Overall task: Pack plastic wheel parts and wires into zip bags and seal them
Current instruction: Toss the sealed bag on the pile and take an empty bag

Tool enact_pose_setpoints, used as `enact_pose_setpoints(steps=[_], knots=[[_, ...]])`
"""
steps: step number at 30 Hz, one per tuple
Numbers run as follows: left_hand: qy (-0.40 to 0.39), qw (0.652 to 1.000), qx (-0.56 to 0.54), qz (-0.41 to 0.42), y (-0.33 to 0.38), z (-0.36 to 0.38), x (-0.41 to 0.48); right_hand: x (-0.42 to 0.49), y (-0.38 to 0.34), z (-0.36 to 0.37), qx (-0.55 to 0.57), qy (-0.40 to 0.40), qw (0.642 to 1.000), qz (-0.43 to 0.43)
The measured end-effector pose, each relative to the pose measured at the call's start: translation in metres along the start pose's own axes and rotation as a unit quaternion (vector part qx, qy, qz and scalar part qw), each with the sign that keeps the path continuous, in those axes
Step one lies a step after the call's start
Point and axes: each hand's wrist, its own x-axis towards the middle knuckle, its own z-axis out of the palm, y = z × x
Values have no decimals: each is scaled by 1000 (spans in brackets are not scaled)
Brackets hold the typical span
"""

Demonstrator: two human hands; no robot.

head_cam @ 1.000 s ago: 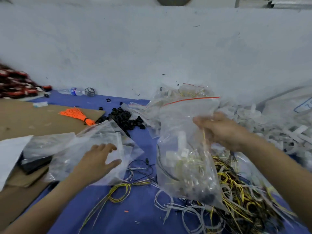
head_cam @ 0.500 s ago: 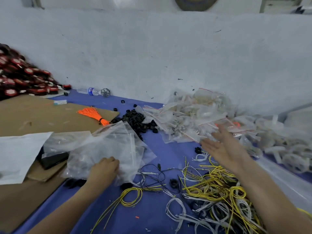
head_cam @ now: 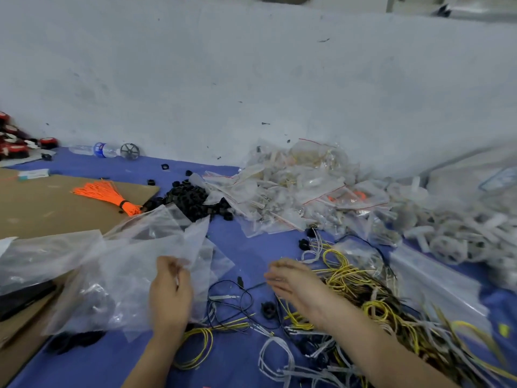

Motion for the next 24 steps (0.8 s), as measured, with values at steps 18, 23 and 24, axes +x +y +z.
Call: enact_pose_setpoints(steps=[18, 23, 24], knots=[[8, 983, -134, -128, -18, 9, 13, 222, -10, 101, -600, 94, 772, -190], [4, 983, -135, -127, -25, 14, 14, 215, 0, 100, -612, 141, 743, -231], [1, 984, -133, -121, -26, 14, 14, 210, 1, 97, -588, 144, 764, -224]])
